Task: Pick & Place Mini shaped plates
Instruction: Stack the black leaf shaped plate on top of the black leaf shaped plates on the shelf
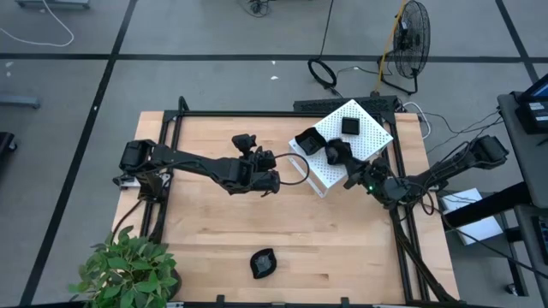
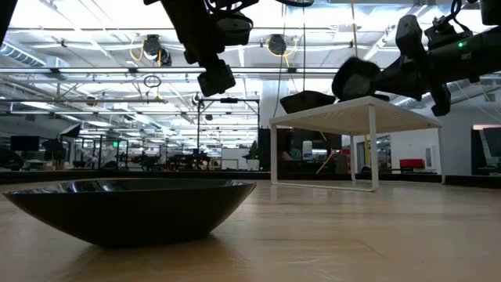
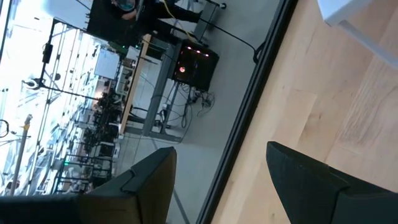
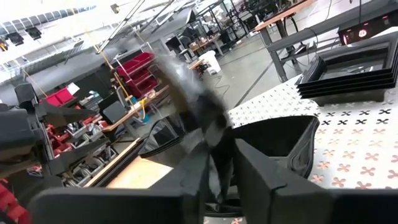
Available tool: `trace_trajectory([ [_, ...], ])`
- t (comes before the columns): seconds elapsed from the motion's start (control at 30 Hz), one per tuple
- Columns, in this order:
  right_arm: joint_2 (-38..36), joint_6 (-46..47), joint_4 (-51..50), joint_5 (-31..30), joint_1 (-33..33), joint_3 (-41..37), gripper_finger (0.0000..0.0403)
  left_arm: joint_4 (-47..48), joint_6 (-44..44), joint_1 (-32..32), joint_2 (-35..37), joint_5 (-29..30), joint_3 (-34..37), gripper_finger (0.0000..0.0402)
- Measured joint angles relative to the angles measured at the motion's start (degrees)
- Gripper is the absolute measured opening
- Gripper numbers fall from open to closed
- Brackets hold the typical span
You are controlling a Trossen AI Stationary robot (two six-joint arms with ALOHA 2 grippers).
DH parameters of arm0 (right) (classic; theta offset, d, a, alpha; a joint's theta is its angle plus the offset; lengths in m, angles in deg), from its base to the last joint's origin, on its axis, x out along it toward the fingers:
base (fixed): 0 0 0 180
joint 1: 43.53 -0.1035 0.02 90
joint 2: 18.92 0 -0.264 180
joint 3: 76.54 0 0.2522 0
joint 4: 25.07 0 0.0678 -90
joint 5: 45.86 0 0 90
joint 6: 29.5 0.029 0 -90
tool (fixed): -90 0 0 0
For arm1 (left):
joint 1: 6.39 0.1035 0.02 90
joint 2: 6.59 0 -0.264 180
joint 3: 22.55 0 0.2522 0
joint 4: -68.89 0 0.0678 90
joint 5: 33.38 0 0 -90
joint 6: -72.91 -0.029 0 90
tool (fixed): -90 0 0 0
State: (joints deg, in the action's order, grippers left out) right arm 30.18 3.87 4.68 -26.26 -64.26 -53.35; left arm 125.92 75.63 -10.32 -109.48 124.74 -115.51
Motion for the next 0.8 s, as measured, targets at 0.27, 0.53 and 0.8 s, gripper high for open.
trace_trajectory([
  [0.27, 0.0, -3.5, 1.9, 0.0, 0.0, 0.0, 0.0127, -0.1, 0.3, 0.0, 0.0, -0.1, 0.0, 0.0253],
  [0.53, 0.0, -11.0, 6.5, 0.2, 0.0, 0.0, 0.0144, -0.1, 0.3, 0.0, 0.0, -0.1, 0.0, 0.0253],
  [0.8, 0.0, -17.9, 10.9, 0.0, 0.0, 0.0, 0.0142, -0.1, 0.3, 0.0, 0.0, -0.8, 0.0, 0.0253],
])
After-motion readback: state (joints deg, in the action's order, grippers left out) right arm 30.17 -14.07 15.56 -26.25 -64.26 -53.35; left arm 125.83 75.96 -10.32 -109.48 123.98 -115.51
